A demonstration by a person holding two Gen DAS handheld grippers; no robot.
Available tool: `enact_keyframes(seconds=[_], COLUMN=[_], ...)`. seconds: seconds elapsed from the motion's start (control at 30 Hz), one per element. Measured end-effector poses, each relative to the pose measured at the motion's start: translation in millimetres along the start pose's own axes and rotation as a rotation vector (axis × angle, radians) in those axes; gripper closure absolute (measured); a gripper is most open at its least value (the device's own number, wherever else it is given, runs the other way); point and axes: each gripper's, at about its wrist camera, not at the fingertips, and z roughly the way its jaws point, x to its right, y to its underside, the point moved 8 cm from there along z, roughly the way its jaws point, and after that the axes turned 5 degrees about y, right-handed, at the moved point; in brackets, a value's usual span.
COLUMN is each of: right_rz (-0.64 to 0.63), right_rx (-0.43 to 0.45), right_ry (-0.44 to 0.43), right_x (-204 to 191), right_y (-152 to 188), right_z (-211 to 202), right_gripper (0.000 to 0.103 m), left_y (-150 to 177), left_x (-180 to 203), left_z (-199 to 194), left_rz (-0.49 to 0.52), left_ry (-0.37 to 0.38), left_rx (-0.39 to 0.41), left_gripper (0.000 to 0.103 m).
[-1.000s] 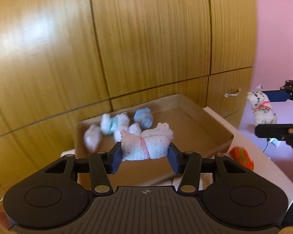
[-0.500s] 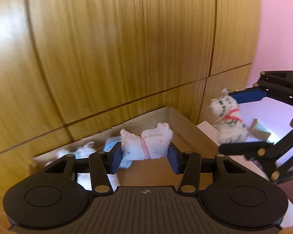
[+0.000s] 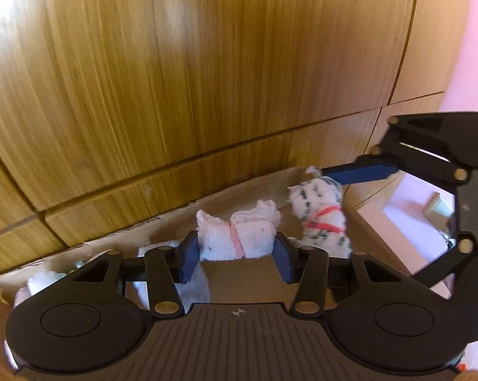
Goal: Organize objects
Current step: 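Carry both socks into the box and open both grippers to release them, then withdraw both tools from the box back over the table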
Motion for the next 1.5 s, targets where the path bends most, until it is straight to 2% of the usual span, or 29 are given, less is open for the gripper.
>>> enact_keyframes(seconds=[0.2,0.3,0.33,0.37,0.47,0.83,0.9,1.07,1.2,1.37,1.5], right_rz=[-0.044,-0.074,-0.079,-0.087,-0.094,-0.075,-0.076,-0.079,-0.078,-0.060,-0.019], right_rx=[-0.024,-0.024,-0.024,-0.020,-0.018,-0.023,-0.026,-0.022,-0.002,0.046,0.094], right_ry=[-0.001,0.002,-0.002,0.000,0.002,0.009,0.012,0.023,0.037,0.061,0.052], right_x=[-5,-9,-11,-12,-15,-13,-9,-8,-10,-15,-26], right_y=[1,2,3,3,4,0,-11,-17,-27,-40,-52], right_z=[15,15,15,13,10,-12,-5,-22,-41,-86,-106], right_gripper=[0.036,0.035,0.030,0.021,0.021,0.021,0.021,0.020,0.019,0.016,0.016], left_y=[2,3,4,4,6,10,8,1,2,11,33], left_x=[-7,-8,-7,-7,-7,-15,-12,-1,-1,-2,-4], left_z=[9,10,9,9,10,-5,-7,-9,-35,-81,-130], left_rz=[0.028,0.026,0.026,0.026,0.038,-0.011,-0.014,-0.025,-0.019,-0.004,0.026], left_ry=[-0.034,-0.022,-0.020,-0.023,-0.030,-0.028,-0.033,-0.036,-0.042,-0.070,-0.122], left_rx=[0.006,0.005,0.008,0.012,0.010,0.005,0.002,0.017,0.043,0.069,0.116], left_gripper=[0.045,0.034,0.026,0.022,0.022,0.018,0.018,0.018,0.016,0.015,0.007])
